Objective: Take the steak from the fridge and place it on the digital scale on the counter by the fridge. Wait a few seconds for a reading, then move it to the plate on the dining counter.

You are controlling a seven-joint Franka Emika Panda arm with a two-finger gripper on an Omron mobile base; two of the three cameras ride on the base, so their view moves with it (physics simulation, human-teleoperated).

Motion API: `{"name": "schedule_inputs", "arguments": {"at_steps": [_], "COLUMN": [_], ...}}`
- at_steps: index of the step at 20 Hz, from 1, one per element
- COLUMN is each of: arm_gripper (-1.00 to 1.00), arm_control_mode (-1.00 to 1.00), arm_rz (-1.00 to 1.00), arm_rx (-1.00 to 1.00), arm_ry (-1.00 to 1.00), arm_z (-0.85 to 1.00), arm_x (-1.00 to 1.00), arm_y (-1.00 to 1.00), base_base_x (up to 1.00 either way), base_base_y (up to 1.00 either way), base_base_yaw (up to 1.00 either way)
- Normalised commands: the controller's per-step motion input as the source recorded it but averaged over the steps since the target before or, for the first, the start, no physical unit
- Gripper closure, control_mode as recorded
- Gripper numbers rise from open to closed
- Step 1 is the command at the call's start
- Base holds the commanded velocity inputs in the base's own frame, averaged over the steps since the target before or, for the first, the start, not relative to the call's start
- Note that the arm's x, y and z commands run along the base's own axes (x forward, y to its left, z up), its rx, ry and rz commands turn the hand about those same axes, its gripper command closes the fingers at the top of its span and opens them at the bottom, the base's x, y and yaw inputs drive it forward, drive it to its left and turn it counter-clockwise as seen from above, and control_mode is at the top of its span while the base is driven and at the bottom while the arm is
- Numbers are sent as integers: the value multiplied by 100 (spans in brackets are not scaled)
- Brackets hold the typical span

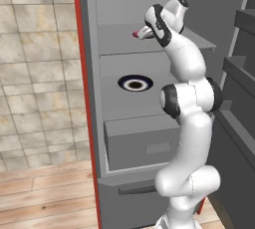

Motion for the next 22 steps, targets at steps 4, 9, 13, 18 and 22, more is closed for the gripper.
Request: {"name": "schedule_inputs", "arguments": {"at_steps": [4, 9, 13, 18, 22], "arm_gripper": [100, 100, 100, 100, 100], "arm_control_mode": [-100, -100, -100, -100, -100], "arm_rz": [-1, -4, -10, -15, -15], "arm_rx": [0, 0, 0, 2, 4], "arm_ry": [-18, -24, -24, -11, 0], "arm_z": [0, 0, 0, 35, 54], "arm_x": [-100, -100, -100, -100, -100], "arm_y": [46, 48, 34, 4, 0], "base_base_x": [0, 0, 0, 0, 0], "base_base_y": [0, 0, 0, 0, 0], "base_base_yaw": [0, 0, 0, 0, 0]}}
